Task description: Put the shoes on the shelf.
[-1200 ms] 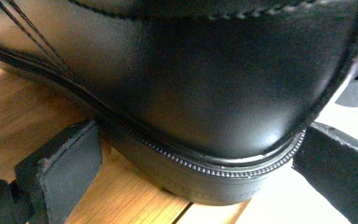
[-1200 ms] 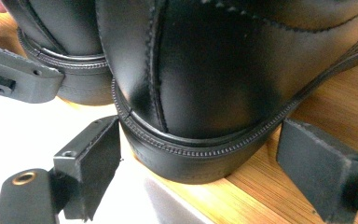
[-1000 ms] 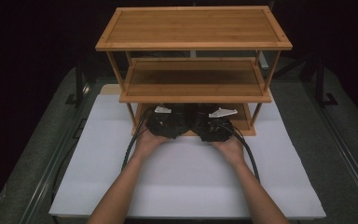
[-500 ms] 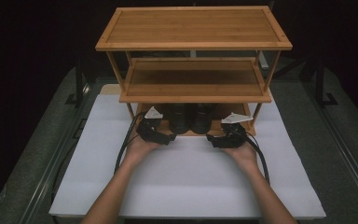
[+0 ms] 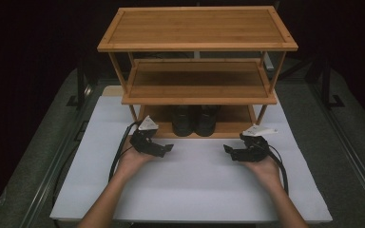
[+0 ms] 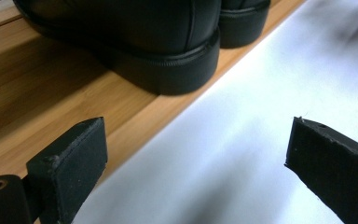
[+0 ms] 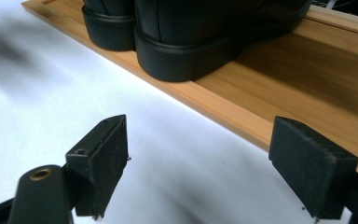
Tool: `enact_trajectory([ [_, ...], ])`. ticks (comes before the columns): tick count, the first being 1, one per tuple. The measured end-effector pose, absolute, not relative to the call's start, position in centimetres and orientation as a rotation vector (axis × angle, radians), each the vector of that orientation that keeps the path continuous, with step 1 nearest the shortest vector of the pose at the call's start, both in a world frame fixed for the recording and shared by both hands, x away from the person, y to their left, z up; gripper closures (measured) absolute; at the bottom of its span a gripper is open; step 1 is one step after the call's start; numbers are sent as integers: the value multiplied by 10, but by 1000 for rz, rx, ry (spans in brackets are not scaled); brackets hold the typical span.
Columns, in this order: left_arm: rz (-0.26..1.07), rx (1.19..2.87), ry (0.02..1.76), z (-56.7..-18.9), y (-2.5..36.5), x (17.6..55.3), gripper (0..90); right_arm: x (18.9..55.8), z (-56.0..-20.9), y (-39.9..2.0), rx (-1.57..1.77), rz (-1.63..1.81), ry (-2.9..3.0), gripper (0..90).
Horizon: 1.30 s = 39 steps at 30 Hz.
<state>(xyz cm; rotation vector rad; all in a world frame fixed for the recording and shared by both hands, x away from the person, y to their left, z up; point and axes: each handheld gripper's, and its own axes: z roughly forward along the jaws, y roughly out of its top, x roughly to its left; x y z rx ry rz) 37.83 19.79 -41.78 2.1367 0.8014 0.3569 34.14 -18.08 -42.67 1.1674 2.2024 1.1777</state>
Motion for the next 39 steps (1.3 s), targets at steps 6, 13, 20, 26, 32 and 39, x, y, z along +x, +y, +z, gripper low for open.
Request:
enact_trajectory([
  [6, 394, 2129, 788, -411, 213, 362, 49, 331, -422, -194, 1175, 1181, 2176, 193],
  [13, 419, 2134, 796, -411, 231, 347, 49, 321, -423, -206, 1184, 1153, 2177, 193],
  [20, 425, 2143, 814, -410, 248, 332, 49, 302, -424, -221, 1184, 1139, 2175, 193],
  [26, 439, 2151, 846, -412, 266, 315, 49, 289, -427, -235, 1200, 1133, 2173, 193],
  [32, 454, 2165, 879, -415, 282, 300, 49, 276, -431, -247, 1215, 1120, 2171, 193],
  [39, 472, 2190, 906, -421, 299, 281, 49, 262, -436, -260, 1229, 1101, 2166, 188],
])
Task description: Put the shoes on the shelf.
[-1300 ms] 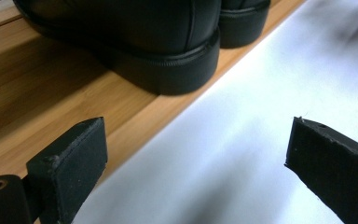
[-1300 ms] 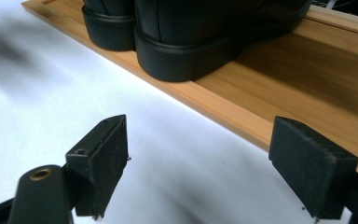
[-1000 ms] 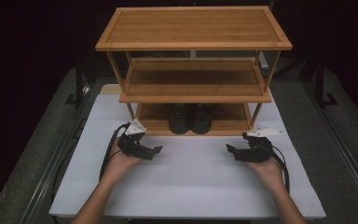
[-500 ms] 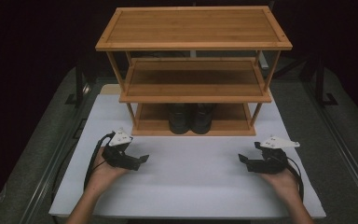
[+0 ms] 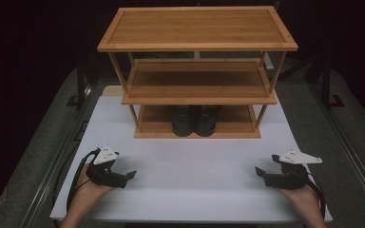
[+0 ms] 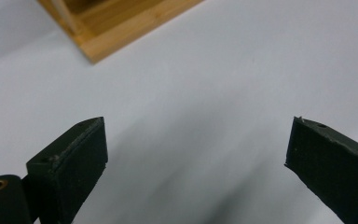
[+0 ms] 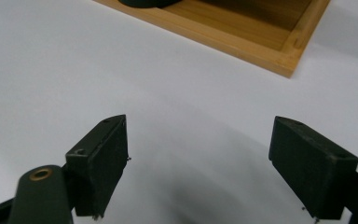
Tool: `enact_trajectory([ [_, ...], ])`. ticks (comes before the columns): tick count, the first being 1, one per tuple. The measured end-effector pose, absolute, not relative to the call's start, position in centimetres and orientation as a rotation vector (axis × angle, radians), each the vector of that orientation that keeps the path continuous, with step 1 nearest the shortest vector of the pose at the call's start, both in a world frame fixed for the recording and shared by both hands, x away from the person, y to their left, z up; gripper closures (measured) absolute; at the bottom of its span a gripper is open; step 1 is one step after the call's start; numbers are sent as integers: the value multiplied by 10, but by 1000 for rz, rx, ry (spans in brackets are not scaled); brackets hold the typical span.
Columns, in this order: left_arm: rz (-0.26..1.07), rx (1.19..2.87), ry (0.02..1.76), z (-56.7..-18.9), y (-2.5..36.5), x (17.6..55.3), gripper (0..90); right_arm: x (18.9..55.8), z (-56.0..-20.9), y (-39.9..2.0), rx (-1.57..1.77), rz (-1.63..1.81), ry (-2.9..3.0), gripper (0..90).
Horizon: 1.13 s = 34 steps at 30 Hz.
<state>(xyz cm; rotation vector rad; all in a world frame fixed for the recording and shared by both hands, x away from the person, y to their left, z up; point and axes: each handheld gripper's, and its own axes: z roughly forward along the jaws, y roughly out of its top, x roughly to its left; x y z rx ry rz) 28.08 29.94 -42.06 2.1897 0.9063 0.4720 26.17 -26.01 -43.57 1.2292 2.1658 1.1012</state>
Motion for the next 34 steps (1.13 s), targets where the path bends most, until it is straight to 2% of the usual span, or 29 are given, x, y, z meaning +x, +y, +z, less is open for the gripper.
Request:
enact_trajectory([
  [6, 492, 2203, 952, -430, 318, 266, 48, 251, -443, -272, 1267, 1067, 2171, 173],
  [9, 501, 2195, 985, -433, 325, 259, 47, 246, -445, -277, 1287, 1045, 2170, 138],
  [11, 493, 2194, 1003, -435, 329, 256, 16, 243, -447, -279, 1312, 1019, 2162, 132],
  [19, 510, 2197, 1020, -442, 338, 253, 0, 244, -453, -280, 1360, 949, 2205, 32],
  [25, 446, 2192, 1042, -450, 341, 256, 0, 245, -457, -278, 1359, 913, 2235, 30],
  [34, 450, 2189, 1040, -451, 341, 255, 0, 244, -458, -278, 1359, 916, 2231, 30],
])
